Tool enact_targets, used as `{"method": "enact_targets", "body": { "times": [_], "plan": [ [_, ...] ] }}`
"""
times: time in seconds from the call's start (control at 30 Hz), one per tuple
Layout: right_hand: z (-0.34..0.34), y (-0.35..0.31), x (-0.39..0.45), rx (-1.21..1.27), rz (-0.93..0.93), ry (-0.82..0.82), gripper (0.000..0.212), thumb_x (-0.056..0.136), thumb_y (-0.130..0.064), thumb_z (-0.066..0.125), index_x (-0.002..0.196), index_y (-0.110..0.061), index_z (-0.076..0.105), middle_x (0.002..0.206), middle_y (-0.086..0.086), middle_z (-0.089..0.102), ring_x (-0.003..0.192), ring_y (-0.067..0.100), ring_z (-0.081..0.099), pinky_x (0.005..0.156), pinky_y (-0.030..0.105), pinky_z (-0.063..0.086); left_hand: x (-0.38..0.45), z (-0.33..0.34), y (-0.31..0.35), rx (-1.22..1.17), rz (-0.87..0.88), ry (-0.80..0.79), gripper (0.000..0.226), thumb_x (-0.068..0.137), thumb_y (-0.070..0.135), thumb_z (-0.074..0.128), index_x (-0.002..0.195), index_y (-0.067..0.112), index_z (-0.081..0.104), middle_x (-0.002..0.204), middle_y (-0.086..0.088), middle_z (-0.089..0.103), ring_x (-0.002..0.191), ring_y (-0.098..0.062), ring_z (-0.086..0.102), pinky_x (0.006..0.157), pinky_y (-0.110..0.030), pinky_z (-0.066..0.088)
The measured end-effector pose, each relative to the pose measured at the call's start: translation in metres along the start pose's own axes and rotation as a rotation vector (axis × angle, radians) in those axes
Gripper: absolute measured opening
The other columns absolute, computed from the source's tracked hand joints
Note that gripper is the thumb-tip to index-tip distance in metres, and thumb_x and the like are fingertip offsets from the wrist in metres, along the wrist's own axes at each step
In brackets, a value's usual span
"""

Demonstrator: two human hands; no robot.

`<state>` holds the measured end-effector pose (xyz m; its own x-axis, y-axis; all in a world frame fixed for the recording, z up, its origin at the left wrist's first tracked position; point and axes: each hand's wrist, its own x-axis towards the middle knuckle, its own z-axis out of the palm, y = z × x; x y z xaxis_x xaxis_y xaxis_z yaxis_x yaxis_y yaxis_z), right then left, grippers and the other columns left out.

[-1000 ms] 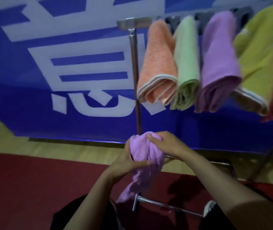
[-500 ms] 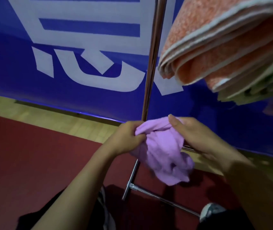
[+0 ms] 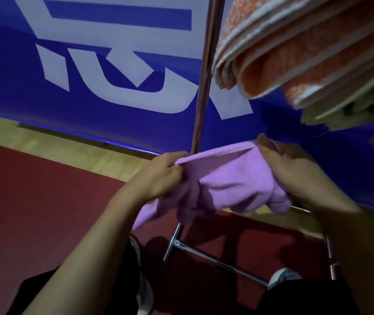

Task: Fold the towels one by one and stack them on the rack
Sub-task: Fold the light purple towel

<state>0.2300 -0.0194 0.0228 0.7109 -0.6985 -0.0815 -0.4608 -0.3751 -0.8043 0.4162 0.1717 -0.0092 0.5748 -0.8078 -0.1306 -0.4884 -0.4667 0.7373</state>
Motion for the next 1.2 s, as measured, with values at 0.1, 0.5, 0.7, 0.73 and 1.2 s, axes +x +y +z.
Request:
{"method": "enact_targets", "body": {
  "times": [0.1, 0.5, 0.7, 0.73, 1.2],
  "plan": [
    [-0.001, -0.001, -0.008, 0.083, 0.040, 0.036, 0.050, 0.099, -0.065, 0.047, 0.095, -0.022, 0.071, 0.086, 0.003, 0.072, 0.082, 0.024, 0.067, 0.074, 0.034, 0.052, -0.004, 0.003, 0.007, -0.112, -0.076, 0.045, 0.035, 0.076, 0.025, 0.038, 0.082, 0.007, 0.067, 0.072, 0.005, 0.064, 0.071, -0.014, 0.053, 0.067, -0.032, 0.042],
    [0.014, 0.002, -0.002, -0.202, -0.151, -0.035, 0.036, 0.105, -0.046, 0.049, 0.093, -0.020, 0.070, 0.097, 0.000, 0.068, 0.087, 0.017, 0.064, 0.072, 0.026, 0.049, -0.022, 0.015, 0.031, -1.319, -0.358, -0.477, 0.023, 0.081, 0.026, 0.076, 0.096, 0.021, 0.059, 0.096, -0.004, 0.052, 0.086, -0.004, 0.047, 0.082, -0.026, 0.046],
    [0.012, 0.014, 0.006, -0.342, -0.123, 0.032, 0.010, 0.100, -0.023, 0.056, 0.104, -0.032, 0.061, 0.097, -0.004, 0.060, 0.074, 0.004, 0.055, 0.055, 0.015, 0.039, -0.023, 0.008, 0.043, -1.730, -0.037, -0.279, 0.030, 0.103, 0.027, 0.052, 0.091, 0.014, 0.076, 0.091, -0.002, 0.075, 0.091, -0.017, 0.073, 0.089, -0.031, 0.058],
    [0.012, 0.014, 0.005, -0.379, -0.107, -0.008, 0.012, 0.099, -0.022, 0.055, 0.099, -0.032, 0.062, 0.091, -0.003, 0.065, 0.074, 0.011, 0.059, 0.056, 0.022, 0.044, -0.023, 0.007, 0.042, -1.728, -0.026, -0.264, 0.033, 0.101, 0.025, 0.051, 0.089, 0.013, 0.079, 0.093, -0.004, 0.076, 0.092, -0.019, 0.073, 0.090, -0.033, 0.058],
    [0.080, 0.030, 0.009, -0.505, -0.024, -0.602, 0.056, 0.104, -0.062, 0.027, 0.144, -0.033, 0.052, 0.135, 0.005, 0.065, 0.116, 0.025, 0.064, 0.102, 0.038, 0.049, -0.030, -0.001, 0.047, -1.739, 0.098, -0.227, 0.069, 0.111, 0.018, 0.022, 0.076, 0.004, 0.079, 0.077, -0.007, 0.075, 0.073, -0.017, 0.074, 0.072, -0.028, 0.060]
  ]
}}
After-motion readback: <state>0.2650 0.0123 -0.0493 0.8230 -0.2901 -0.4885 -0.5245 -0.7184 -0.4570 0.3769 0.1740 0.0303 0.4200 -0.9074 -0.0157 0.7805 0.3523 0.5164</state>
